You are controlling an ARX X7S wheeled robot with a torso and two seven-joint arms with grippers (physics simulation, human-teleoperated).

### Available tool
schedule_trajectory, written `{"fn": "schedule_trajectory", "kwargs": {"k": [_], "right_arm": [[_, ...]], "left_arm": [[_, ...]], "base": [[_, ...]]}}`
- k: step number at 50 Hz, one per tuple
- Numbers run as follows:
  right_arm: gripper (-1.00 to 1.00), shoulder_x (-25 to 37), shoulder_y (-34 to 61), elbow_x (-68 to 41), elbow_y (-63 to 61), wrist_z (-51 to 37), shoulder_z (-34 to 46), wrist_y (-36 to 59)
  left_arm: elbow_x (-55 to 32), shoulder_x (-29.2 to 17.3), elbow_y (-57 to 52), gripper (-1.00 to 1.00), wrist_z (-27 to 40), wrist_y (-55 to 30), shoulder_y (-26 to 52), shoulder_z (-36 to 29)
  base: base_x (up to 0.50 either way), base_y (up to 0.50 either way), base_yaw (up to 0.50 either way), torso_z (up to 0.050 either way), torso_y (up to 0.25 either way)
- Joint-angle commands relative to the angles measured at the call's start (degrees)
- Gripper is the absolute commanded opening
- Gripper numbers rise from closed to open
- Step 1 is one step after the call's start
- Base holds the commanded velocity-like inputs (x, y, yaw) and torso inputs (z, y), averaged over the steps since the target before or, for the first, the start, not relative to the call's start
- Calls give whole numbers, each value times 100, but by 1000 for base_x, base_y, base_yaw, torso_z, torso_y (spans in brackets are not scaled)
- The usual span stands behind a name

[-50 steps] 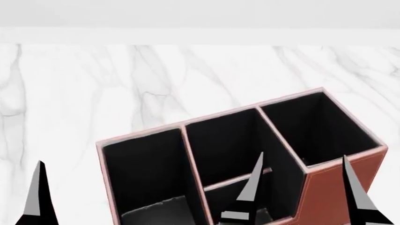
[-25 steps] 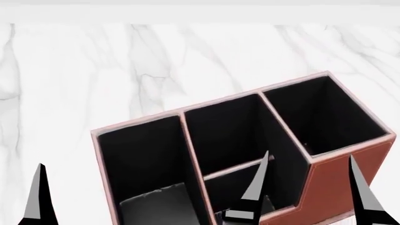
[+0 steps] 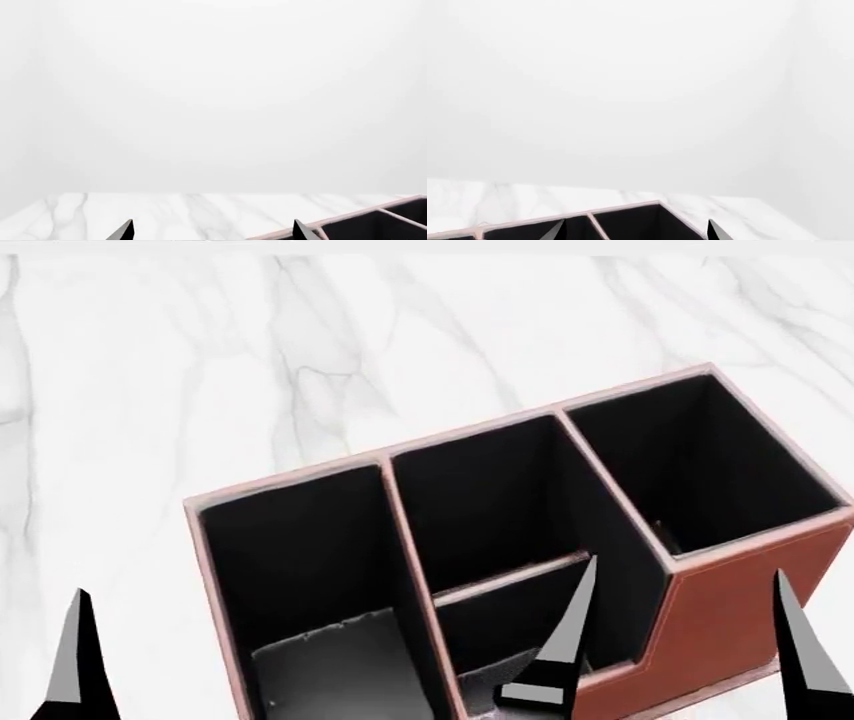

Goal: Pick up the book and place it in the left compartment of the caddy.

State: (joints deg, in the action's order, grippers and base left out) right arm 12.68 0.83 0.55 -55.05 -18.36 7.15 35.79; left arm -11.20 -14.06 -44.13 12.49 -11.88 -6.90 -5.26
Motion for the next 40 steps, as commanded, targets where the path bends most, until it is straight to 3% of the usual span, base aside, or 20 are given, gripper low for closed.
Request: {"fn": "schedule_trajectory", "kwargs": {"k": [1, 16, 20, 26, 38, 40], "right_arm": [[100, -32, 218, -14, -235, -150, -188, 482], [100, -855, 1314, 515, 265, -1455, -828, 1870], [100, -1173, 1749, 651, 489, -1967, -1084, 2678], [100, -1236, 1890, 0, 726, -3015, -1381, 2655], [100, -1169, 2098, 29, 1127, -4073, -1250, 2816], [100, -1255, 2098, -672, 1229, -4391, -1568, 2625]], "left_arm": [[-102, -7, 28, 100, 147, -79, 5, 70], [-176, -71, 107, 100, 233, -45, 41, 42], [-398, -80, 118, 100, 129, 151, -13, 78], [-540, -163, -194, 100, 278, -253, 108, 115], [-534, -222, -168, 100, 304, -232, 120, 18], [-530, -233, -145, 100, 297, -210, 124, 2]], "base": [[0, 0, 0, 0, 0], [0, 0, 0, 0, 0], [0, 0, 0, 0, 0], [0, 0, 0, 0, 0], [0, 0, 0, 0, 0], [0, 0, 0, 0, 0]]}}
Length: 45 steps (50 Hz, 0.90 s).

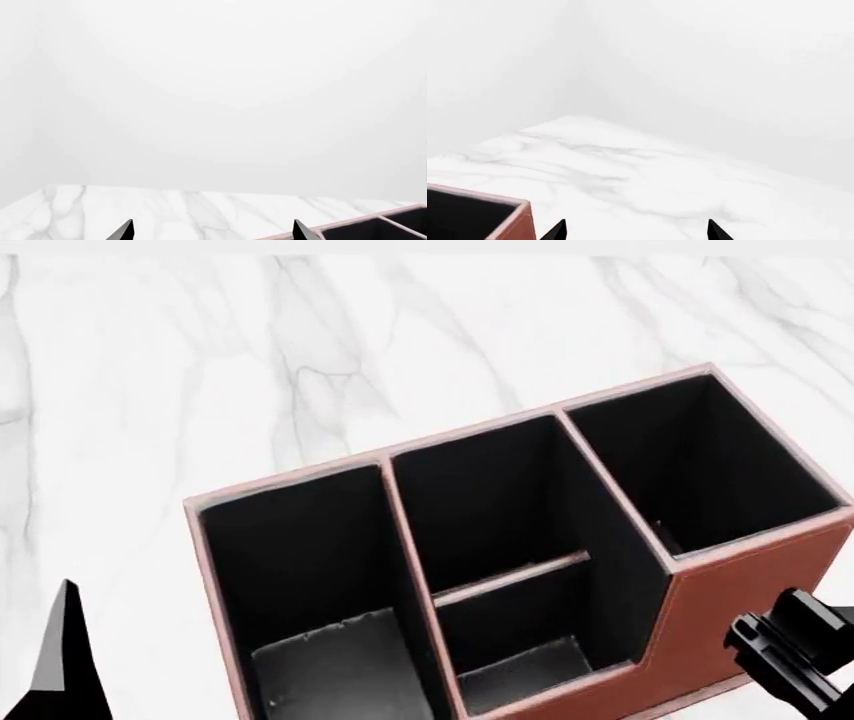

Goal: Pick up the book and place it in the left compartment of the caddy.

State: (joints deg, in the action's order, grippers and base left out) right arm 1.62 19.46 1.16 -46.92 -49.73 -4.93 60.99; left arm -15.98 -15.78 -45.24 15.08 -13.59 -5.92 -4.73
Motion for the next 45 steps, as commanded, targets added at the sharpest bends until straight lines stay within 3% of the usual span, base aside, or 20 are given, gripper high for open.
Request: {"fn": "schedule_trajectory", "kwargs": {"k": [1, 3, 8, 14, 31, 45], "right_arm": [[100, -130, 228, -859, 449, -1341, -370, 40], [100, -139, 177, -1299, 599, -1699, -472, -458], [100, -101, 205, -2095, 607, -2374, -673, -637], [100, -97, 441, -2349, 818, -2782, -666, -256], [100, -121, 387, -4033, 1147, -3959, -1074, -438], [100, -161, 496, -4497, 1647, -4026, -1558, -305]], "left_arm": [[-60, -64, -30, 100, 39, -30, 27, -50], [-53, -70, 5, 100, 38, -5, 33, -61], [-55, -87, -12, 100, 54, 41, 17, -73], [-53, -102, -17, 100, 99, 51, 7, -84], [-106, -185, -49, 100, 169, 3, 27, -119], [-126, -235, -19, 100, 191, 40, 37, -170]], "base": [[0, 0, 0, 0, 0], [0, 0, 0, 0, 0], [0, 0, 0, 0, 0], [0, 0, 0, 0, 0], [0, 0, 0, 0, 0], [0, 0, 0, 0, 0]]}}
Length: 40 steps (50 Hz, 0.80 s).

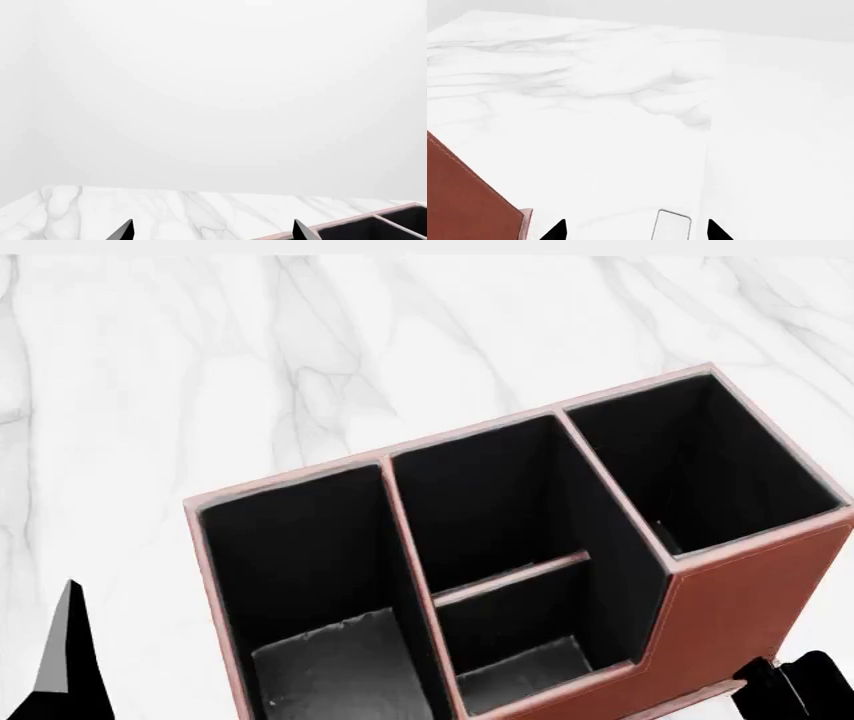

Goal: Pick up the book and place it in the left compartment of the caddy.

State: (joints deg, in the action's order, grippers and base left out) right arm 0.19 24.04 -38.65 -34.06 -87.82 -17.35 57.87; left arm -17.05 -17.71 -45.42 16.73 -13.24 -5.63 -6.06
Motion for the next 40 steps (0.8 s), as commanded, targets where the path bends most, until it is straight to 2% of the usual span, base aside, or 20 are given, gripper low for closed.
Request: {"fn": "schedule_trajectory", "kwargs": {"k": [1, 12, 17, 18, 19, 35, 36, 40], "right_arm": [[100, -18, 34, -499, 353, -217, -308, 5], [100, -18, 14, -646, 546, -218, -376, -192], [100, -18, -61, -734, 702, -218, -321, -558], [100, -18, -90, -794, 769, -218, -266, -766], [100, -18, -163, -860, 811, -218, -218, -1060], [100, -18, -317, -292, 914, -218, -196, -1667], [100, -18, -237, -60, 784, -218, -97, -1440], [100, -18, -311, 123, 782, -218, 40, -1768]], "left_arm": [[-19, -43, 13, 100, 25, 23, 6, -37], [-48, -80, -9, 100, 75, -8, 26, -57], [-51, -88, 44, 100, 62, 65, 15, -69], [44, -53, 225, 100, 0, 323, -82, -108], [-10, -73, 131, 100, 38, 204, -46, -86], [-82, -142, 35, 100, 122, 102, -8, -88], [-74, -137, 75, 100, 116, 124, 1, -94], [57, -91, 362, 100, 24, 525, -141, -146]], "base": [[0, 0, 0, 0, 0], [0, 0, 0, 0, 0], [0, 0, 0, 0, 0], [0, 0, 0, 0, 0], [0, 0, 0, 0, 0], [0, 0, 0, 0, 0], [0, 0, 0, 0, 0], [0, 0, 0, 0, 0]]}}
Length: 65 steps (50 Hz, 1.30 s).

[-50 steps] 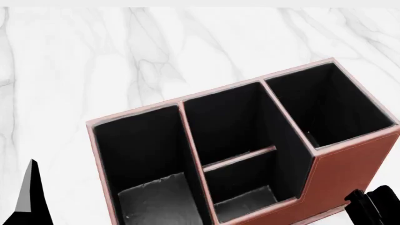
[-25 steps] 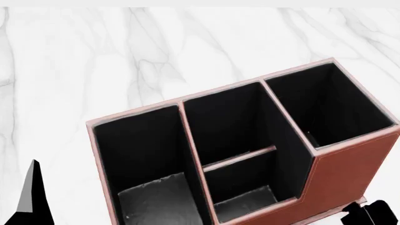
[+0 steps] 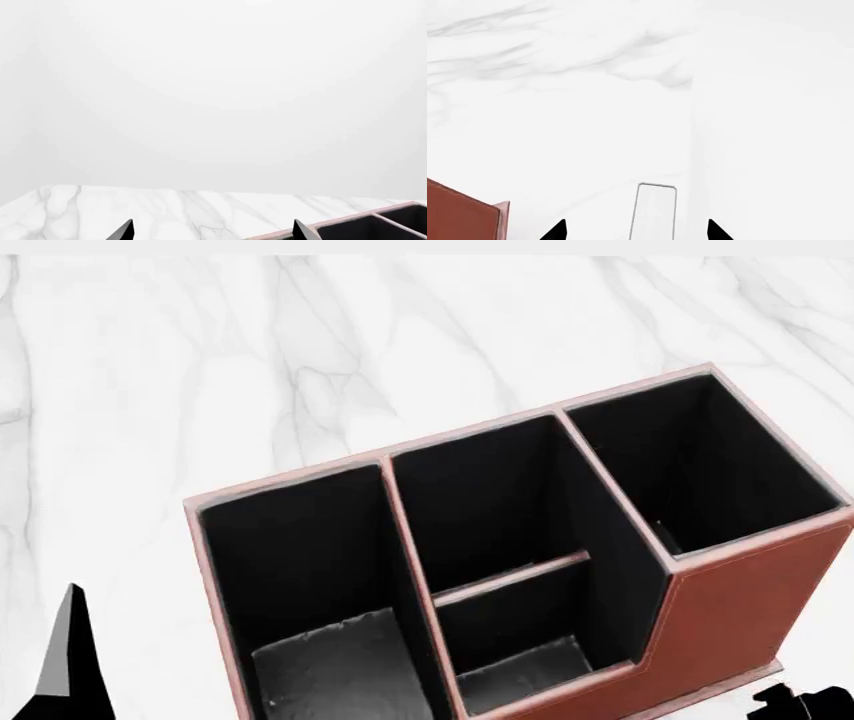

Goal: Pick up the book and place it in the left compartment of the caddy.

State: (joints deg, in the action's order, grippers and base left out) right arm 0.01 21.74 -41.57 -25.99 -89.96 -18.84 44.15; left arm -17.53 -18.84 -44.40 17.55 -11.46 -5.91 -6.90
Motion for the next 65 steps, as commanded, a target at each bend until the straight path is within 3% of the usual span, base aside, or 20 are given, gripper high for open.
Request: {"fn": "schedule_trajectory", "kwargs": {"k": [1, 65], "right_arm": [[100, 0, -91, 410, -12, -4, 198, -429], [100, 0, -259, -299, 1731, -4, 807, -1700]], "left_arm": [[99, 18, 256, 100, -53, 341, -110, -63], [4, -110, 328, 100, 82, 436, -86, -100]], "base": [[0, 0, 0, 0, 0], [0, 0, 0, 0, 0]]}}
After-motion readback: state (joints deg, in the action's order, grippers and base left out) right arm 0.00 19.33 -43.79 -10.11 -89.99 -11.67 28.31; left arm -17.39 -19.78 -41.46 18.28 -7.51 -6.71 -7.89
